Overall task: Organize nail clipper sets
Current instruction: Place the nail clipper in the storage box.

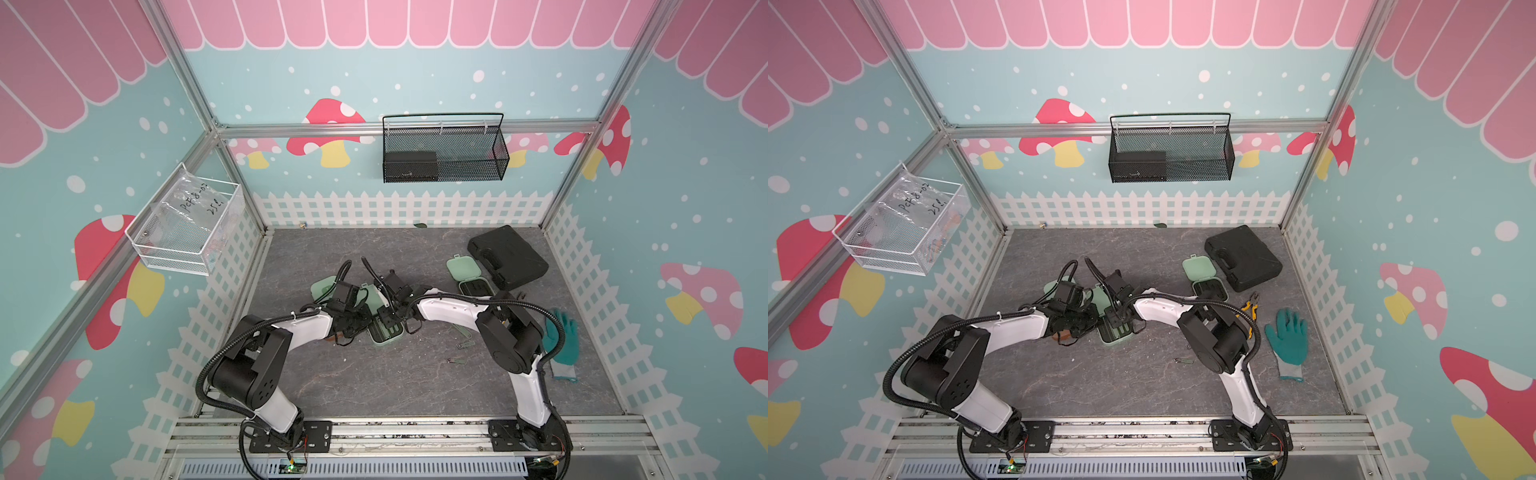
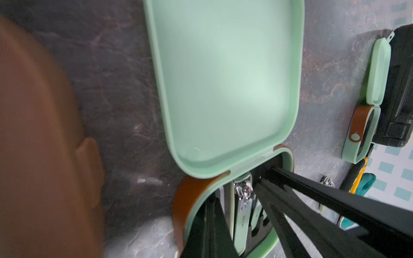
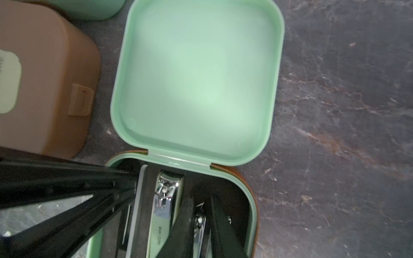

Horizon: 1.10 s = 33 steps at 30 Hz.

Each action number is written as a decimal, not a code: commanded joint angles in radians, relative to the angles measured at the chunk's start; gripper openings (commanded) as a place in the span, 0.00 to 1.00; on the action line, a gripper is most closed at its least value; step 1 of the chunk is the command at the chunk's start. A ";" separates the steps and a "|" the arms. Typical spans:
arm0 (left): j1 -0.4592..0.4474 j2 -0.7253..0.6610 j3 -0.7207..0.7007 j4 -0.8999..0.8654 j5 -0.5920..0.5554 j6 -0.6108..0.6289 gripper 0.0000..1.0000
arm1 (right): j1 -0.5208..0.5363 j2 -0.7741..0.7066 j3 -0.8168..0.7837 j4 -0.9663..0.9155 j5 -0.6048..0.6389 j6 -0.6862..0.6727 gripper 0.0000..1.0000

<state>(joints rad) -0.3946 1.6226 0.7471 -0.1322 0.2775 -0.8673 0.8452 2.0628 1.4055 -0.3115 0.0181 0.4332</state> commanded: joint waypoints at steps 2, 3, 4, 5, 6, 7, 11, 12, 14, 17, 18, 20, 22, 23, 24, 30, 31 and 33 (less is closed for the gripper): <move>0.006 0.057 -0.018 -0.069 -0.054 -0.010 0.00 | 0.011 -0.022 -0.146 -0.022 0.017 0.072 0.16; 0.006 0.057 -0.018 -0.069 -0.053 -0.010 0.00 | 0.014 -0.031 -0.178 -0.004 0.023 0.086 0.16; 0.007 0.058 -0.018 -0.068 -0.053 -0.010 0.00 | 0.017 -0.039 -0.206 0.010 0.030 0.097 0.16; 0.007 0.057 -0.018 -0.068 -0.052 -0.010 0.00 | 0.020 -0.046 -0.236 0.027 0.035 0.109 0.16; 0.007 0.057 -0.018 -0.066 -0.052 -0.010 0.00 | 0.021 -0.051 -0.262 0.041 0.041 0.118 0.16; 0.007 0.057 -0.018 -0.067 -0.054 -0.010 0.00 | 0.023 -0.054 -0.283 0.050 0.047 0.125 0.16; 0.007 0.060 -0.020 -0.066 -0.053 -0.012 0.00 | 0.023 -0.061 -0.290 0.053 0.059 0.123 0.16; 0.007 0.060 -0.020 -0.065 -0.051 -0.012 0.00 | 0.023 -0.068 -0.279 0.054 0.058 0.114 0.16; 0.007 0.059 -0.020 -0.064 -0.051 -0.014 0.00 | 0.023 -0.081 -0.240 0.057 0.060 0.091 0.18; 0.006 0.056 -0.018 -0.063 -0.049 -0.015 0.00 | 0.023 -0.093 -0.138 0.045 0.067 0.046 0.21; 0.005 0.056 -0.018 -0.064 -0.049 -0.015 0.00 | 0.023 -0.094 -0.097 0.041 0.069 0.031 0.22; 0.005 0.054 -0.018 -0.063 -0.049 -0.017 0.00 | 0.023 -0.095 -0.026 0.037 0.069 0.006 0.23; 0.003 0.054 -0.018 -0.063 -0.049 -0.018 0.00 | 0.023 -0.100 0.033 0.031 0.071 -0.014 0.25; 0.003 0.054 -0.018 -0.062 -0.048 -0.018 0.00 | 0.023 -0.103 0.056 0.025 0.073 -0.020 0.25; 0.002 0.055 -0.017 -0.061 -0.048 -0.018 0.00 | 0.023 -0.108 0.070 0.015 0.077 -0.022 0.25; 0.000 0.056 -0.010 -0.056 -0.041 -0.020 0.00 | 0.020 -0.154 -0.003 -0.056 0.109 0.022 0.31; 0.000 0.056 -0.009 -0.056 -0.041 -0.020 0.00 | 0.020 -0.156 -0.023 -0.067 0.107 0.031 0.32; 0.000 0.053 -0.009 -0.056 -0.039 -0.018 0.00 | 0.018 -0.156 -0.056 -0.096 0.092 0.045 0.35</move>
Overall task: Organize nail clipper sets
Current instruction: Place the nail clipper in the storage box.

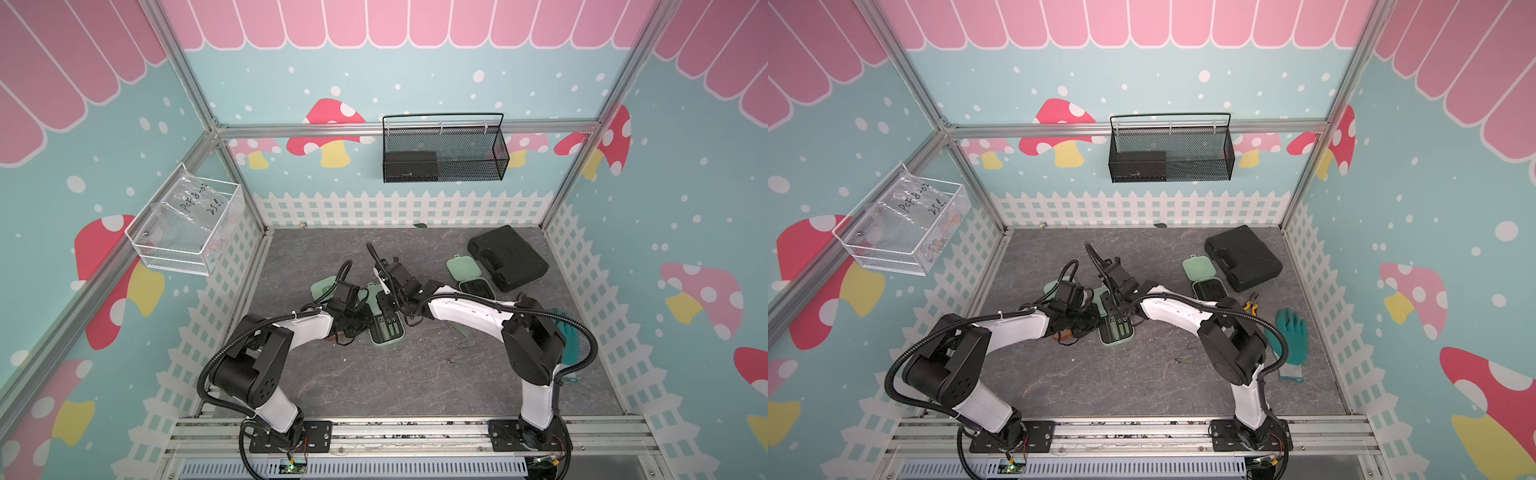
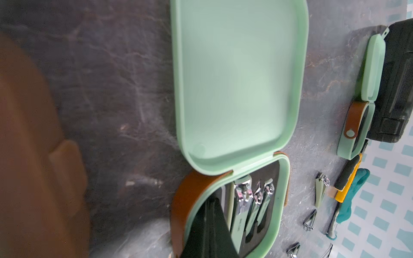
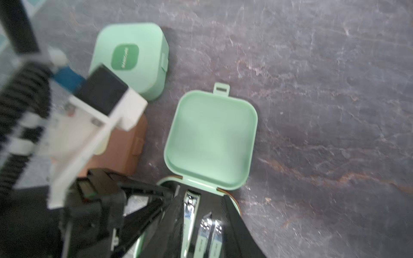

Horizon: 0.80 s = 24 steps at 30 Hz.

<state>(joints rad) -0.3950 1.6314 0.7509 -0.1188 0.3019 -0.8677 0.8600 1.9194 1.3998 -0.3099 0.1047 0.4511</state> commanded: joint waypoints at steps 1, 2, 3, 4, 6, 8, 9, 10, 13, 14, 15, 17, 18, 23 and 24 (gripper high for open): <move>0.000 0.043 -0.012 -0.069 -0.062 -0.018 0.00 | 0.003 -0.013 -0.058 -0.111 -0.002 0.031 0.36; 0.000 0.040 -0.013 -0.070 -0.061 -0.018 0.00 | 0.004 -0.009 -0.066 -0.128 -0.011 0.033 0.37; 0.000 0.038 -0.014 -0.070 -0.061 -0.017 0.00 | 0.004 -0.005 -0.071 -0.143 -0.013 0.039 0.37; 0.001 0.037 -0.014 -0.070 -0.060 -0.018 0.00 | 0.004 -0.003 -0.076 -0.153 -0.010 0.042 0.37; 0.001 0.033 -0.016 -0.069 -0.061 -0.018 0.00 | 0.004 -0.005 -0.088 -0.168 0.006 0.052 0.37; 0.001 0.032 -0.018 -0.070 -0.062 -0.017 0.00 | 0.003 -0.012 -0.099 -0.172 0.022 0.058 0.37; 0.000 0.032 -0.017 -0.071 -0.062 -0.018 0.00 | 0.003 -0.013 -0.102 -0.173 0.025 0.058 0.37; 0.000 0.034 -0.018 -0.071 -0.062 -0.017 0.00 | 0.004 -0.013 -0.104 -0.174 0.029 0.058 0.37; 0.000 0.033 -0.016 -0.071 -0.061 -0.017 0.00 | 0.004 -0.011 -0.109 -0.173 0.025 0.058 0.35; 0.001 0.033 -0.016 -0.071 -0.060 -0.017 0.00 | 0.004 -0.005 -0.112 -0.172 0.023 0.059 0.34; 0.000 0.033 -0.016 -0.071 -0.060 -0.017 0.00 | 0.003 0.000 -0.113 -0.172 0.020 0.060 0.33; 0.000 0.034 -0.016 -0.070 -0.060 -0.018 0.00 | 0.004 0.012 -0.120 -0.164 0.013 0.061 0.31; 0.001 0.035 -0.015 -0.071 -0.060 -0.018 0.00 | 0.004 0.016 -0.123 -0.163 0.012 0.064 0.30; 0.001 0.034 -0.010 -0.071 -0.058 -0.017 0.00 | 0.004 0.046 -0.128 -0.154 0.010 0.070 0.23; 0.000 0.030 -0.008 -0.070 -0.056 -0.017 0.00 | 0.004 0.052 -0.128 -0.153 0.010 0.072 0.22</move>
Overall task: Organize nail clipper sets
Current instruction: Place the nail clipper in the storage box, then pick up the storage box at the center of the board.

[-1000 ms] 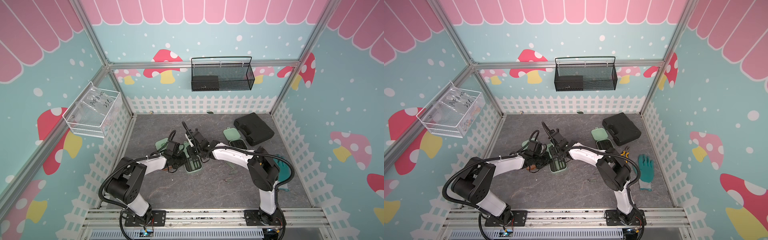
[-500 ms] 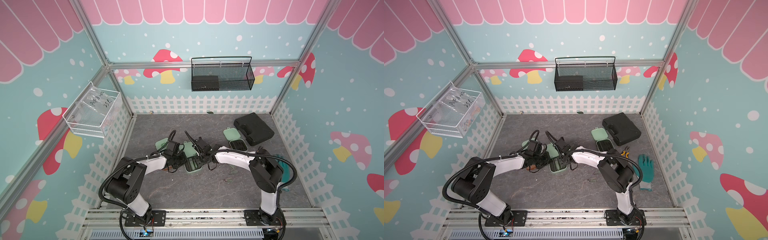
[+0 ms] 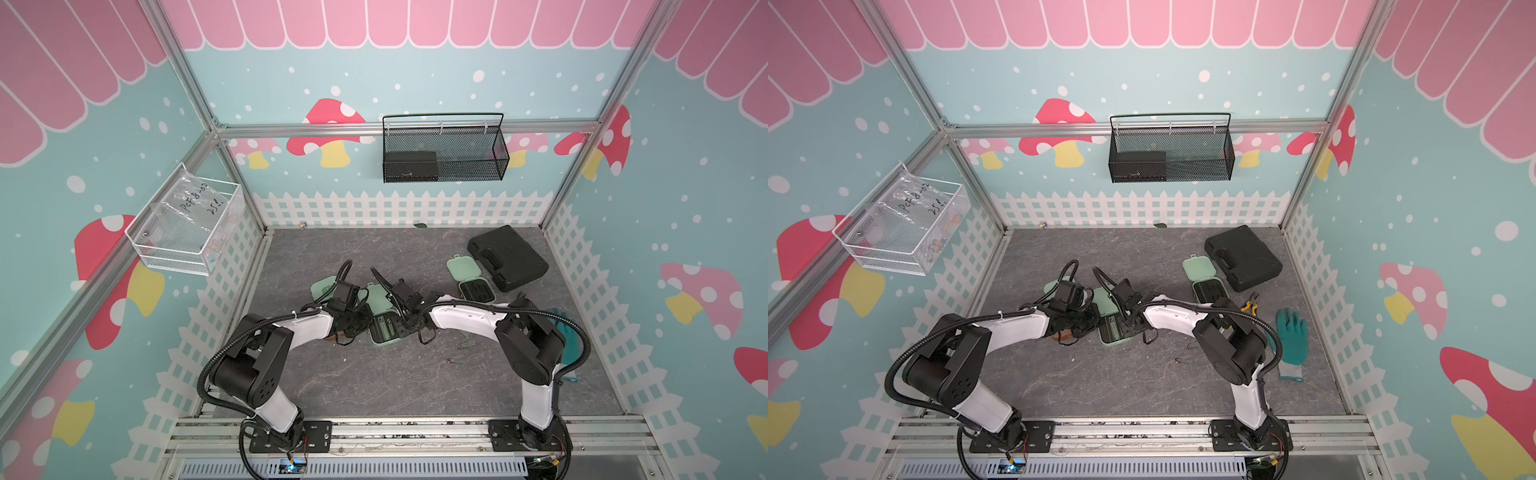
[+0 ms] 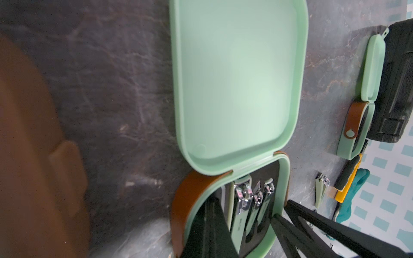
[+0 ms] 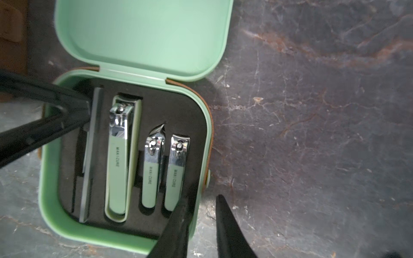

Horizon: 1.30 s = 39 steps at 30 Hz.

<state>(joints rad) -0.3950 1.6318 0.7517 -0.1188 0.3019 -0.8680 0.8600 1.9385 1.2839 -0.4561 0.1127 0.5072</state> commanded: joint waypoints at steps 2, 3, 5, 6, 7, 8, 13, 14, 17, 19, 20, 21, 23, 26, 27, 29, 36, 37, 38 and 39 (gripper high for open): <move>-0.001 0.023 -0.005 -0.070 -0.054 -0.016 0.00 | 0.002 0.045 -0.011 -0.004 0.005 0.020 0.18; -0.001 0.017 -0.001 -0.070 -0.052 -0.013 0.00 | 0.004 0.051 -0.011 -0.003 0.007 0.022 0.16; -0.001 0.001 0.012 -0.069 -0.042 -0.003 0.00 | 0.004 0.062 -0.008 -0.003 0.019 0.026 0.09; -0.001 -0.008 0.017 -0.070 -0.038 0.001 0.04 | 0.002 0.064 -0.008 -0.003 0.027 0.027 0.06; -0.001 -0.021 0.025 -0.070 -0.032 0.006 0.13 | 0.000 0.067 -0.005 -0.004 0.032 0.026 0.03; -0.002 -0.038 0.033 -0.069 -0.026 0.010 0.23 | -0.006 0.068 -0.002 -0.006 0.034 0.023 0.00; -0.001 -0.156 0.074 -0.131 -0.049 0.048 0.56 | -0.070 0.001 -0.009 0.010 -0.001 -0.090 0.00; -0.001 -0.189 0.083 -0.163 -0.074 0.062 0.61 | -0.091 -0.028 -0.016 0.023 -0.031 -0.138 0.00; 0.016 -0.293 0.089 -0.244 -0.148 0.086 0.75 | -0.162 -0.129 -0.033 0.051 -0.183 -0.285 0.00; 0.039 -0.348 0.075 -0.271 -0.161 0.091 0.84 | -0.199 -0.188 -0.052 0.078 -0.299 -0.373 0.00; 0.056 -0.369 0.064 -0.278 -0.150 0.093 0.89 | -0.216 -0.214 -0.062 0.091 -0.363 -0.407 0.00; 0.070 -0.381 0.054 -0.280 -0.132 0.093 0.92 | -0.228 -0.232 -0.068 0.098 -0.425 -0.436 0.00; 0.094 -0.394 0.027 -0.270 -0.096 0.088 0.93 | -0.243 -0.258 -0.081 0.115 -0.520 -0.483 0.00; 0.104 -0.398 -0.025 -0.192 -0.052 0.064 0.94 | -0.243 -0.263 -0.090 0.117 -0.589 -0.527 0.00; 0.105 -0.402 -0.049 -0.152 -0.036 0.049 0.95 | -0.243 -0.261 -0.093 0.117 -0.599 -0.534 0.00; 0.106 -0.416 -0.100 -0.032 0.008 0.003 0.98 | -0.243 -0.251 -0.099 0.124 -0.620 -0.537 0.00; 0.107 -0.472 -0.168 0.130 0.033 -0.051 1.00 | -0.242 -0.239 -0.104 0.141 -0.630 -0.535 0.00; 0.107 -0.473 -0.170 0.137 0.035 -0.048 1.00 | -0.242 -0.240 -0.104 0.143 -0.640 -0.540 0.00; 0.107 -0.473 -0.177 0.156 0.039 -0.048 1.00 | -0.240 -0.242 -0.104 0.143 -0.651 -0.545 0.00; 0.107 -0.473 -0.187 0.182 0.043 -0.053 1.00 | -0.238 -0.242 -0.103 0.142 -0.657 -0.552 0.00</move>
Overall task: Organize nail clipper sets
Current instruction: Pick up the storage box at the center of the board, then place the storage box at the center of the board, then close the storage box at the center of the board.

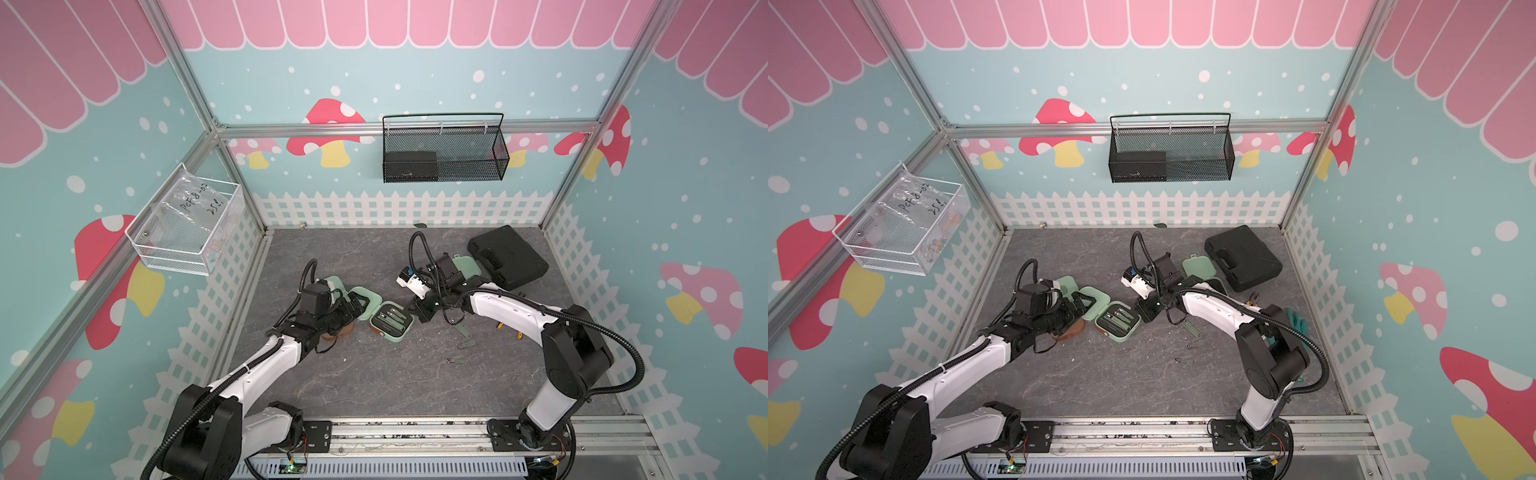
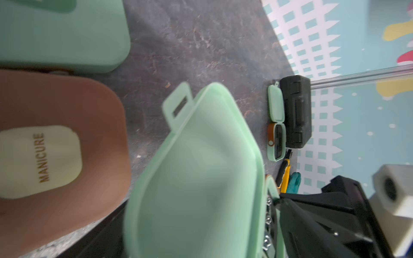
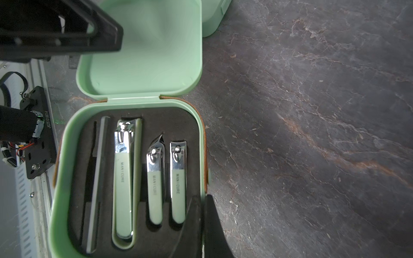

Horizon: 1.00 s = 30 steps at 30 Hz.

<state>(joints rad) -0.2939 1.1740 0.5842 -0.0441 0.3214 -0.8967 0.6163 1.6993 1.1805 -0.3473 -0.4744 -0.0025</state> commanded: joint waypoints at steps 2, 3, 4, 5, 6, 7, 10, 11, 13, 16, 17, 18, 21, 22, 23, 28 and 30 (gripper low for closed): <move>0.006 -0.016 -0.044 0.184 0.038 -0.034 1.00 | 0.008 0.003 0.008 0.024 -0.070 -0.066 0.00; 0.006 -0.016 -0.053 0.217 0.046 -0.036 1.00 | 0.011 0.008 0.015 0.014 -0.063 -0.080 0.00; 0.005 -0.013 -0.061 0.254 0.052 -0.036 1.00 | 0.014 0.017 0.024 -0.001 -0.049 -0.097 0.00; 0.006 -0.009 -0.067 0.292 0.061 -0.034 0.99 | 0.018 0.028 0.036 -0.014 -0.026 -0.116 0.00; 0.006 -0.003 -0.070 0.315 0.068 -0.029 0.99 | 0.026 0.040 0.047 -0.025 0.003 -0.131 0.00; 0.006 0.005 -0.074 0.339 0.076 -0.023 0.99 | 0.032 0.051 0.056 -0.031 0.036 -0.146 0.00; 0.006 0.028 -0.090 0.414 0.094 -0.018 0.99 | 0.050 0.088 0.084 -0.032 0.124 -0.182 0.00; 0.006 0.033 -0.097 0.433 0.099 -0.019 0.98 | 0.056 0.101 0.095 -0.030 0.151 -0.194 0.00; 0.005 0.048 -0.109 0.470 0.111 -0.022 0.98 | 0.075 0.140 0.125 -0.031 0.213 -0.224 0.00; 0.002 0.083 -0.123 0.520 0.130 -0.027 0.98 | 0.096 0.192 0.169 -0.024 0.260 -0.255 0.00; 0.000 0.096 -0.129 0.540 0.138 -0.031 0.98 | 0.102 0.230 0.180 -0.020 0.269 -0.264 0.00; -0.003 0.114 -0.135 0.567 0.146 -0.037 0.98 | 0.108 0.250 0.189 -0.011 0.278 -0.275 0.00; -0.011 0.168 -0.156 0.657 0.164 -0.064 0.97 | 0.117 0.302 0.213 -0.003 0.288 -0.297 0.00; -0.014 0.188 -0.163 0.691 0.174 -0.074 0.97 | 0.117 0.315 0.217 0.000 0.291 -0.299 0.00; -0.016 0.206 -0.168 0.720 0.184 -0.084 0.97 | 0.117 0.325 0.218 0.003 0.297 -0.300 0.00; -0.030 0.264 -0.170 0.825 0.223 -0.116 0.96 | 0.117 0.347 0.215 0.005 0.333 -0.237 0.04; -0.039 0.273 -0.160 0.828 0.237 -0.118 0.96 | 0.115 0.335 0.202 0.007 0.359 -0.188 0.14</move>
<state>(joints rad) -0.3168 1.4395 0.4171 0.6853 0.5030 -0.9829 0.7292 2.0270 1.3743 -0.3489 -0.1566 -0.2329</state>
